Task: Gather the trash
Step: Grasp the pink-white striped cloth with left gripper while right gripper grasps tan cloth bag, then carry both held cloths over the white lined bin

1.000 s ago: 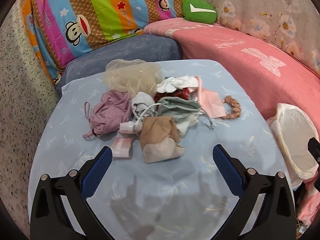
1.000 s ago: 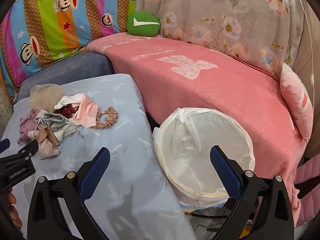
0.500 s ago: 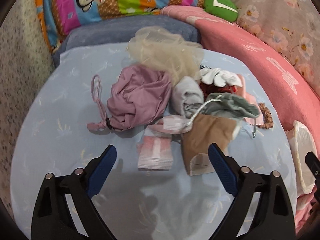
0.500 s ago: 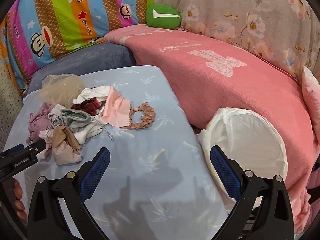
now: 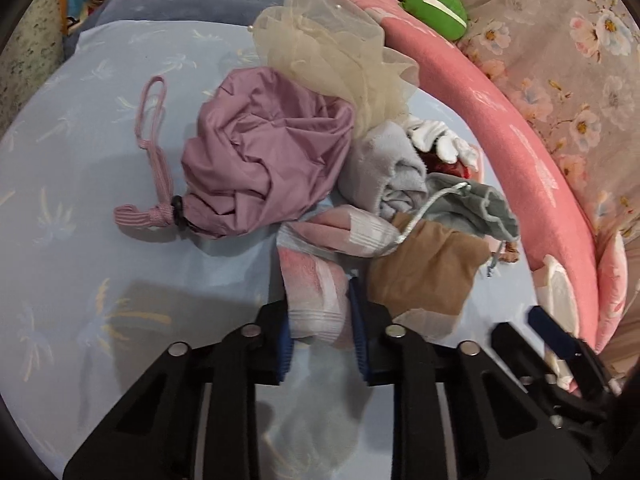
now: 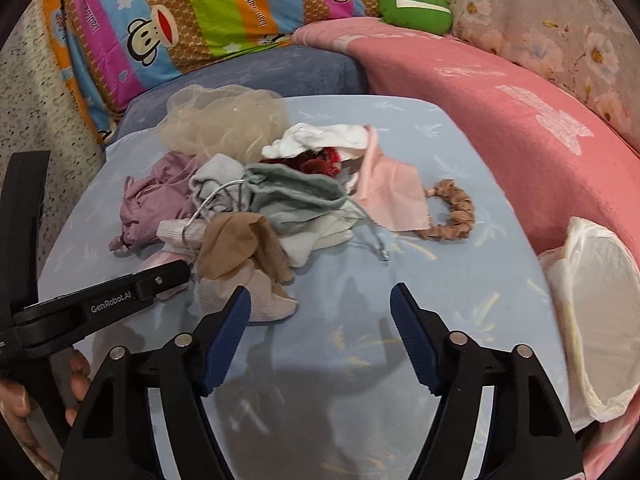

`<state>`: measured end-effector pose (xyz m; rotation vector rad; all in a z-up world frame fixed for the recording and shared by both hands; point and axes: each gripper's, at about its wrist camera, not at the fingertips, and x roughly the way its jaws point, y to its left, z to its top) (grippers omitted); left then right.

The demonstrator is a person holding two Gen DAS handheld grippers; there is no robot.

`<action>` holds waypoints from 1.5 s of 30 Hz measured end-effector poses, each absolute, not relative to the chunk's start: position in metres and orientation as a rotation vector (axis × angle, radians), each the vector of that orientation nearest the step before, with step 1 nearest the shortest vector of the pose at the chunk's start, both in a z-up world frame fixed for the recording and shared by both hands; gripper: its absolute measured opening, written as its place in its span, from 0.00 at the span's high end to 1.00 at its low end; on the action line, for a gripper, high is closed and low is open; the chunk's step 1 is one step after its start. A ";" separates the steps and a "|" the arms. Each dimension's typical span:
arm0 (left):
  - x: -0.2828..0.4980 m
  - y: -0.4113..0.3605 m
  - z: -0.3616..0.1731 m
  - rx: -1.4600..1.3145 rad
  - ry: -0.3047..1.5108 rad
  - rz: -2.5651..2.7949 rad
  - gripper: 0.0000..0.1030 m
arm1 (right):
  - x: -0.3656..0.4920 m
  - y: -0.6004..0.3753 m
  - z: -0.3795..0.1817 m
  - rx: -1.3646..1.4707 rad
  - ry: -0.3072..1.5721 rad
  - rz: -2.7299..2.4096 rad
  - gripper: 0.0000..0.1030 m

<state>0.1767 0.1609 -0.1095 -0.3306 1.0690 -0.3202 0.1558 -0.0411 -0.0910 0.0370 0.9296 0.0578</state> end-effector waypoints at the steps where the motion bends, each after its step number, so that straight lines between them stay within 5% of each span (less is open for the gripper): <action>1: 0.175 0.160 -0.108 -0.324 1.065 -0.326 0.82 | 0.158 -0.036 -0.094 0.040 0.939 0.073 0.42; 7: 0.177 0.155 -0.098 -0.272 1.030 -0.342 0.86 | 0.171 -0.014 -0.111 0.063 0.970 0.145 0.59; 9: 0.178 0.155 -0.096 -0.263 1.026 -0.339 0.86 | 0.174 -0.009 -0.118 0.073 0.990 0.169 0.87; 12: 0.175 0.155 -0.092 -0.243 1.013 -0.328 0.86 | 0.173 -0.008 -0.118 0.090 0.985 0.177 0.94; 28: 0.138 0.130 -0.040 -0.176 0.888 -0.367 0.86 | 0.118 -0.055 -0.043 0.164 0.827 0.135 0.95; 45: 0.104 0.021 0.001 -0.047 0.821 -0.598 0.86 | 0.050 -0.185 0.008 0.282 0.676 -0.072 0.95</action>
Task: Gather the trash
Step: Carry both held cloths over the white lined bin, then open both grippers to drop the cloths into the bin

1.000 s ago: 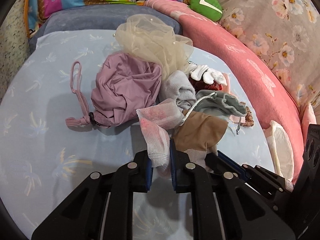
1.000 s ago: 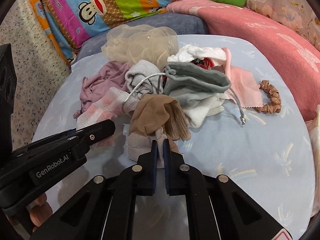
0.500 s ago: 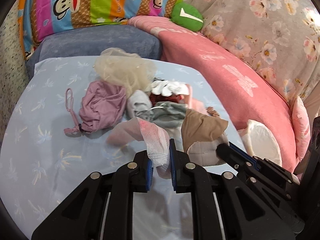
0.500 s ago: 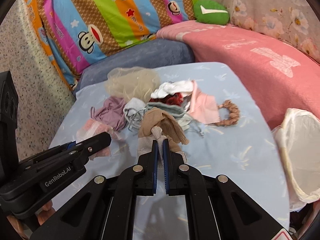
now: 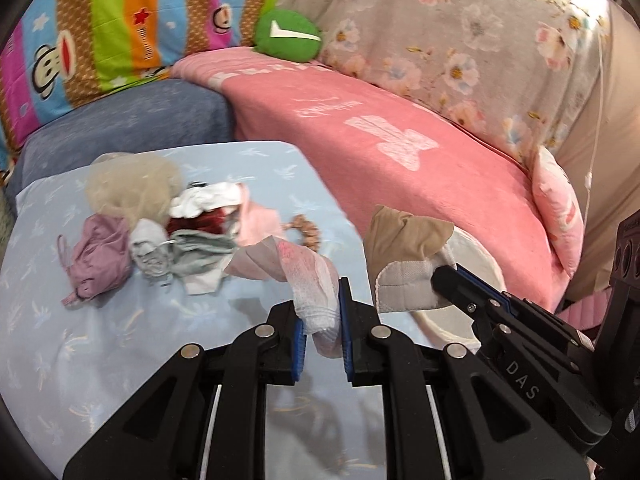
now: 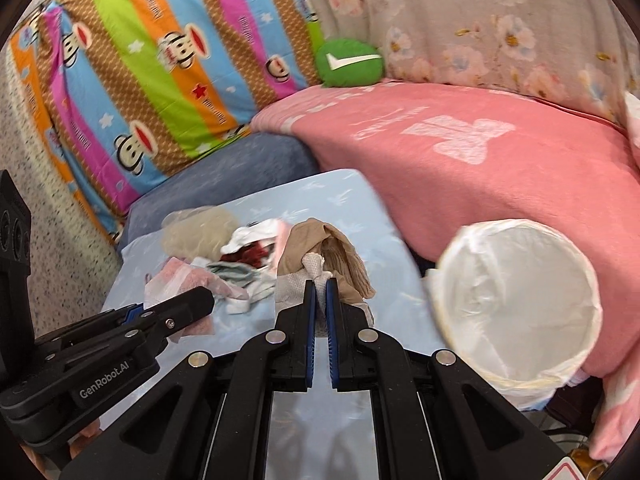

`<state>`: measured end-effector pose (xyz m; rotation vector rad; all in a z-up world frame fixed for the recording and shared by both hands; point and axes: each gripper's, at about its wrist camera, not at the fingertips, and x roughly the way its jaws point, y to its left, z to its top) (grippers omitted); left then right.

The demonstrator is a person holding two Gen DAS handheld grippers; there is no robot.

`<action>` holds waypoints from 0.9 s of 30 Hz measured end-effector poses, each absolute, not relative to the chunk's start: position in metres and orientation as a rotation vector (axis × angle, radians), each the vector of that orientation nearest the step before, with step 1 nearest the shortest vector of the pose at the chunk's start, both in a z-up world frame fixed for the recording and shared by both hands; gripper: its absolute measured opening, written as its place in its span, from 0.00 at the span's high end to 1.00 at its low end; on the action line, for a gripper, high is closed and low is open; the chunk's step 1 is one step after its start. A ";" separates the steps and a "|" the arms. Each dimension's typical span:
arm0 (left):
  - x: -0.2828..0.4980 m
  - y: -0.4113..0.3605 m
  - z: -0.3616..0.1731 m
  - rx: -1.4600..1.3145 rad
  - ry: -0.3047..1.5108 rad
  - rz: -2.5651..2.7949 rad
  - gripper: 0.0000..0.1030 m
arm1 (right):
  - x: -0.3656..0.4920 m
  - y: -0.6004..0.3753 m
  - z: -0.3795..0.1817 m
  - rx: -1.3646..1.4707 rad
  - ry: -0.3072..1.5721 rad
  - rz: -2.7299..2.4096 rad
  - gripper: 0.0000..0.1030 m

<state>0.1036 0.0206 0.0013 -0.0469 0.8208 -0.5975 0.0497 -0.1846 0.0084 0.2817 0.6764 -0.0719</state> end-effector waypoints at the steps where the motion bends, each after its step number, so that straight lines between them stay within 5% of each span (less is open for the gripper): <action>1: 0.103 0.011 0.002 -0.037 0.822 -0.619 0.86 | 0.045 -0.194 0.008 0.291 0.670 -0.089 0.95; 24: 0.077 -0.146 0.019 0.110 0.812 -0.910 0.85 | -0.003 -0.336 -0.009 0.446 0.620 -0.330 0.95; 27: 0.080 -0.156 0.017 0.108 0.824 -0.905 0.67 | -0.004 -0.344 -0.013 0.458 0.620 -0.342 0.95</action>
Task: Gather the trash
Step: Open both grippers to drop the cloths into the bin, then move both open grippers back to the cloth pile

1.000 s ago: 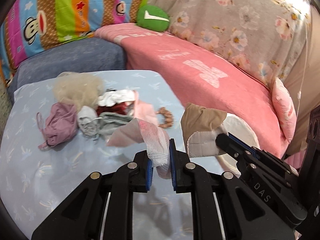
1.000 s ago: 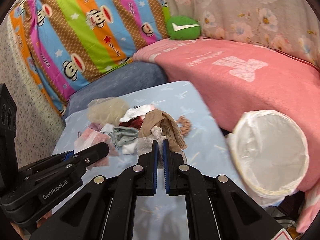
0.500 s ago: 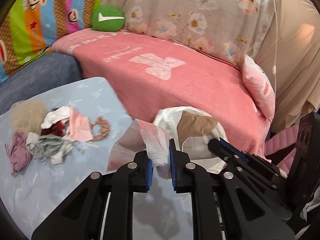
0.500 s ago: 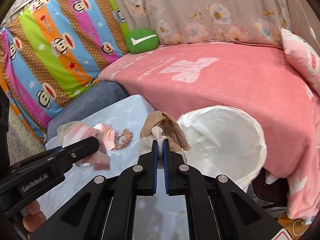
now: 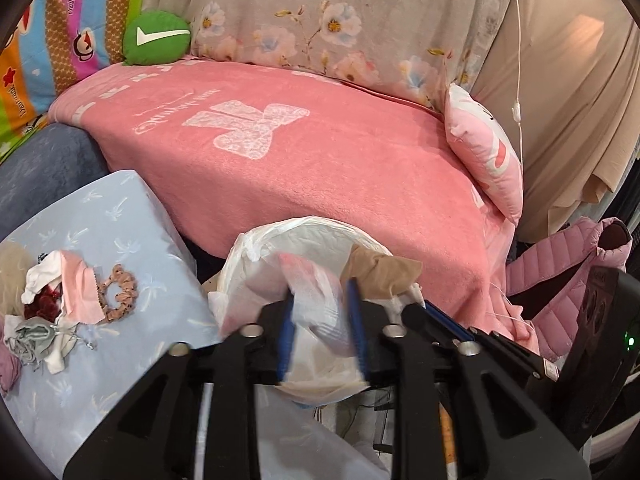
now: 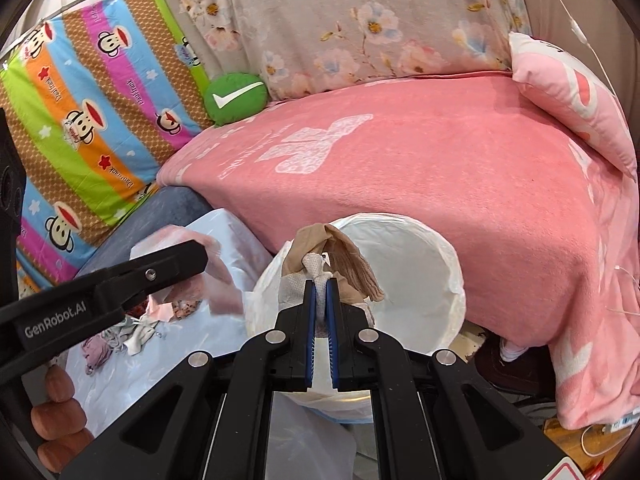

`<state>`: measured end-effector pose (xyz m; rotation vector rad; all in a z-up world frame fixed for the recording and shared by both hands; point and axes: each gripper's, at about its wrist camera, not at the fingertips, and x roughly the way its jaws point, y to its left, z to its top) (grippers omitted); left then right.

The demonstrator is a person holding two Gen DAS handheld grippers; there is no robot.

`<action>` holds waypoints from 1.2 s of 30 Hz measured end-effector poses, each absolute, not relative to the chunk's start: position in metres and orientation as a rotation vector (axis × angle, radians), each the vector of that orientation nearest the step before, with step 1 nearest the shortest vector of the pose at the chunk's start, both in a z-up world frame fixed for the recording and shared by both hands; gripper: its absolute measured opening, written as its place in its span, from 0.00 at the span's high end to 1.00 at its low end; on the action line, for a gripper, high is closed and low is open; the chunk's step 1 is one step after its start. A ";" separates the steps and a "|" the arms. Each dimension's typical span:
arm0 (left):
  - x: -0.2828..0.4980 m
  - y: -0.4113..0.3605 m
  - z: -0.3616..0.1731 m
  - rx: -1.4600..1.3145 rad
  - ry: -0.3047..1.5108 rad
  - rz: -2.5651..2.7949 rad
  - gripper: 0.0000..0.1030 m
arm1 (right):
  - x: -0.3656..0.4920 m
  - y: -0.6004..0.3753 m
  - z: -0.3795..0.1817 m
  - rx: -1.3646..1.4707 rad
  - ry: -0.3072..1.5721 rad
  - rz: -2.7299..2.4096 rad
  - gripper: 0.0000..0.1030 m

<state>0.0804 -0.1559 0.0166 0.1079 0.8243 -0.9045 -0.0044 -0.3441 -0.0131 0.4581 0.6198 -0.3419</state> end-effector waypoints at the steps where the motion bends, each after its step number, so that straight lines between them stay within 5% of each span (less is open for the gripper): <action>1: 0.080 -0.158 0.017 0.105 0.818 -0.899 0.53 | -0.005 -0.347 -0.014 0.462 0.620 -0.344 0.95; 2: 0.080 -0.158 0.018 0.102 0.807 -0.893 0.44 | -0.004 -0.349 -0.015 0.463 0.621 -0.346 0.95; 4: 0.078 -0.158 0.019 0.109 0.782 -0.885 0.42 | -0.004 -0.352 -0.017 0.465 0.621 -0.350 0.95; 22: 0.093 -0.134 -0.003 0.082 0.826 -0.738 0.35 | 0.014 -0.338 -0.019 0.441 0.626 -0.315 0.90; 36: 0.100 -0.096 -0.013 0.032 0.847 -0.656 0.35 | 0.022 -0.301 -0.023 0.390 0.668 -0.275 0.67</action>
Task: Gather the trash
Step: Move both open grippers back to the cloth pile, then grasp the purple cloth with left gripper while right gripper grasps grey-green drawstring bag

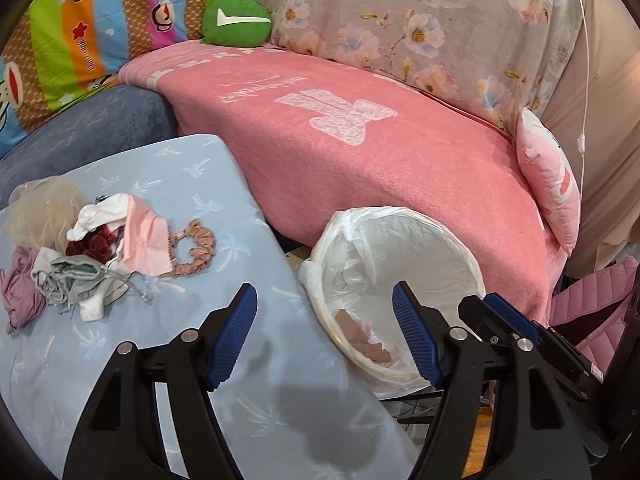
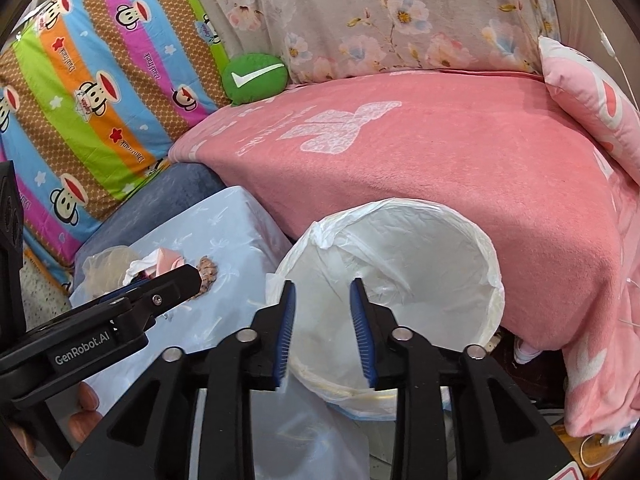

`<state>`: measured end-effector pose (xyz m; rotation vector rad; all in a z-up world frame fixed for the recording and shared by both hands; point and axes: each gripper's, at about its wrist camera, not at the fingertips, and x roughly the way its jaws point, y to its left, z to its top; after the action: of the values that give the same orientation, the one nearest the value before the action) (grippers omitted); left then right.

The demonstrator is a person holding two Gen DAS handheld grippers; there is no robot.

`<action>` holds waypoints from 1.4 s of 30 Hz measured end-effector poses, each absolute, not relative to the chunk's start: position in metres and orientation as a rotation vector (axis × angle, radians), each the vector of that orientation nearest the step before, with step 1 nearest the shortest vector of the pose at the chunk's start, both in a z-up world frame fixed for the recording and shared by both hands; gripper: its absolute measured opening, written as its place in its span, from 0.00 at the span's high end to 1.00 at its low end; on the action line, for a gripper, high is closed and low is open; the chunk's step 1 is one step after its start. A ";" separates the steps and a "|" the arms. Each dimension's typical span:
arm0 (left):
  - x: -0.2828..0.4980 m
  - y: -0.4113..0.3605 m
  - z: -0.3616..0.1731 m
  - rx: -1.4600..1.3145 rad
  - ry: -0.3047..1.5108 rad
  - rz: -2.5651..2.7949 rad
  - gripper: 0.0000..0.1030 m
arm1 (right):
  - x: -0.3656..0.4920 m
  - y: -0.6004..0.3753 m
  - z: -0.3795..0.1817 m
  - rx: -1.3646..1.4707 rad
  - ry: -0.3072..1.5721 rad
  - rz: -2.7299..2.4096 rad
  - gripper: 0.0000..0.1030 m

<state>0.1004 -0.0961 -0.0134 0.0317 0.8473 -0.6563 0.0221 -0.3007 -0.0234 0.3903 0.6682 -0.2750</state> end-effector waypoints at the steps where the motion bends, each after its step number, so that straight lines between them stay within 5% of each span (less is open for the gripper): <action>1: 0.101 -0.092 -0.014 0.026 0.849 -0.647 0.35 | 0.023 -0.297 -0.023 0.386 0.671 -0.269 0.67; 31: 0.148 0.062 -0.043 -0.128 0.880 -0.354 0.33 | 0.083 -0.170 -0.026 0.222 0.754 -0.091 0.57; 34: 0.156 0.080 -0.047 -0.141 0.890 -0.298 0.24 | 0.093 -0.158 -0.028 0.220 0.766 -0.062 0.55; 42: 0.178 0.134 -0.058 -0.174 0.896 -0.195 0.23 | 0.124 -0.124 -0.033 0.191 0.789 -0.004 0.54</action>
<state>0.1785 0.1340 -0.0576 -0.1745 0.8959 -0.1948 0.1237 -0.1239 -0.0331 0.1912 0.7890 -0.0038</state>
